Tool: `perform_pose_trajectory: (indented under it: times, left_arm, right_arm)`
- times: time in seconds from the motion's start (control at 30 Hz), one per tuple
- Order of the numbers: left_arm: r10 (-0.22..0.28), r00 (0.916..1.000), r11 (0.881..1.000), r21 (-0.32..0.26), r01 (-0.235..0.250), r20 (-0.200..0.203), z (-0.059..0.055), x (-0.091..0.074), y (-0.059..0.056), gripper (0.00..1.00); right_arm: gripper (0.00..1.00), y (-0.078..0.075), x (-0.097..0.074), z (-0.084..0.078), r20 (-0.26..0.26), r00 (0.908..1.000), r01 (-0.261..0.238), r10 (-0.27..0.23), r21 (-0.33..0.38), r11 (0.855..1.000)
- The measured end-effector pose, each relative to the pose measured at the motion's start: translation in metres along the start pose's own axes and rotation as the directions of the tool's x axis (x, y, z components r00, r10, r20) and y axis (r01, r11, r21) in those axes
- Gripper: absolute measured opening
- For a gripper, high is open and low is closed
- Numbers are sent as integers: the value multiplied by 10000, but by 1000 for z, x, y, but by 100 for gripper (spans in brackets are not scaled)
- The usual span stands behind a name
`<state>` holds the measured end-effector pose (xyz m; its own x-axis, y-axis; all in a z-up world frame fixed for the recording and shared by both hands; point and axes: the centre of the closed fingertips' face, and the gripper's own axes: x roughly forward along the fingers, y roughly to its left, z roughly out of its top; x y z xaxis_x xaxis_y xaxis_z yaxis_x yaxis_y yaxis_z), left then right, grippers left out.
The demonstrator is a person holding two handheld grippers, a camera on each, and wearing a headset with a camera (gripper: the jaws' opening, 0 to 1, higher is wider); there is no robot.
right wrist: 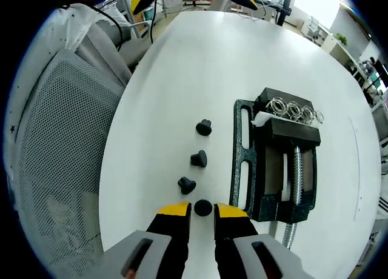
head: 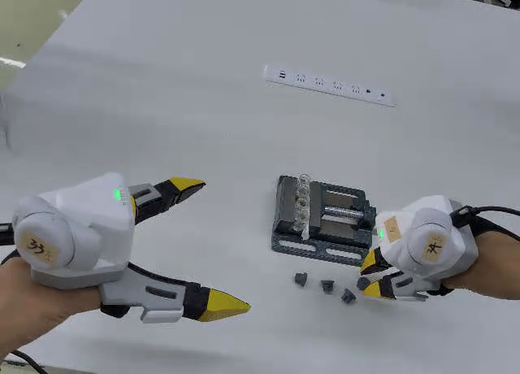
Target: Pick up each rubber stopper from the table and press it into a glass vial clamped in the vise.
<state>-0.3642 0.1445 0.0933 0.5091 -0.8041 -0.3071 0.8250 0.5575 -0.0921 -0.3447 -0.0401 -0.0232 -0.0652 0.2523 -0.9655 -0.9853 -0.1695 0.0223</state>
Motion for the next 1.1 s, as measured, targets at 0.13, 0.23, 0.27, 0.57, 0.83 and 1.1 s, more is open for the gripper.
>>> perform_pose_trajectory:
  times: [0.13, 0.23, 0.27, 0.57, 0.83, 1.1]
  left_arm:
    - [19, 10000, 10000, 20, -19, 60, 3, -1, 0, 99]
    - [9, 10000, 10000, 35, -9, 88, 4, 0, 0, 99]
    - [9, 9999, 10000, 31, -10, 103, 4, 0, 0, 99]
    - [26, 9998, 10000, 56, -27, 198, 9, 0, 0, 99]
    - [-16, 9998, 10000, 69, 14, 173, 8, 1, 0, 99]
    - [-107, 9999, 9999, 73, 107, 53, 4, 2, -2, 99]
  right_arm:
    - [10, 0, 0, -1, -50, 10000, -53, 53, 2, 10000]
    - [9, 1, 0, -2, -65, 9999, -86, 86, -10, 10000]
    - [8, 1, 1, -2, -56, 9999, -92, 92, 8, 10000]
    - [8, 0, 4, -4, -79, 9999, -107, 108, 66, 9999]
    - [7, 0, 4, -5, -59, 9999, -147, 148, 68, 9999]
    - [7, 0, 1, -4, 9, 9999, -129, 129, 216, 9997]
